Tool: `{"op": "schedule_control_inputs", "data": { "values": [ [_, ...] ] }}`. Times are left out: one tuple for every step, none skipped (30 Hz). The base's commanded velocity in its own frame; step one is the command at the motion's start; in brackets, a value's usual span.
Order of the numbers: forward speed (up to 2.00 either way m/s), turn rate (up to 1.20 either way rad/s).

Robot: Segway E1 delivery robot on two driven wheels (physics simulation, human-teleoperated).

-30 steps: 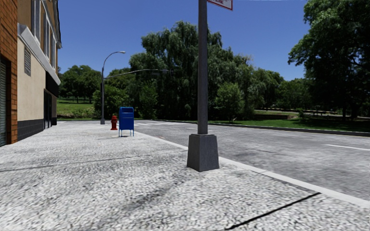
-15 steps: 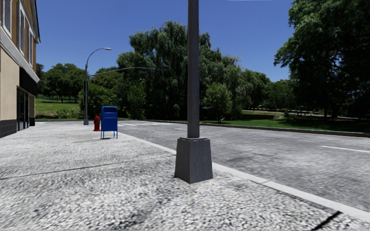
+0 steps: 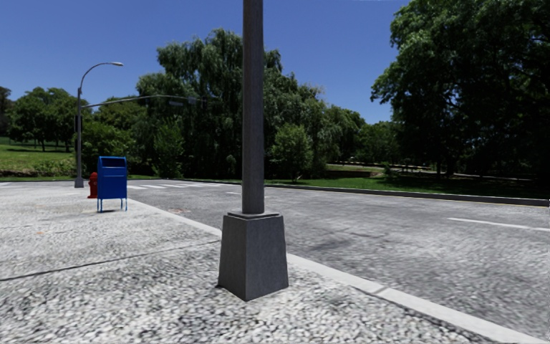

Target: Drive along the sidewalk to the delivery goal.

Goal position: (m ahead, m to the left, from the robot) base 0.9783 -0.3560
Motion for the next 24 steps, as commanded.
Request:
{"op": "schedule_control_inputs", "data": {
  "values": [
    [0.88,0.00],
    [0.88,0.00],
    [0.88,0.00],
    [0.88,0.00],
    [0.88,0.00],
    [0.87,0.00],
    [0.87,0.00],
    [0.87,0.00],
    [0.87,0.00],
    [0.87,0.00],
    [0.86,0.00],
    [0.86,0.00],
    [0.86,0.00],
    [0.81,0.00],
    [0.81,0.00],
    [0.70,0.00],
    [0.55,0.00],
    [0.37,0.00],
    [0.37,0.00],
    [0.00,0.00],
    [0.00,0.00],
    [0.00,0.00],
    [0.00,0.00],
    [0.00,0.00]
  ]
}}
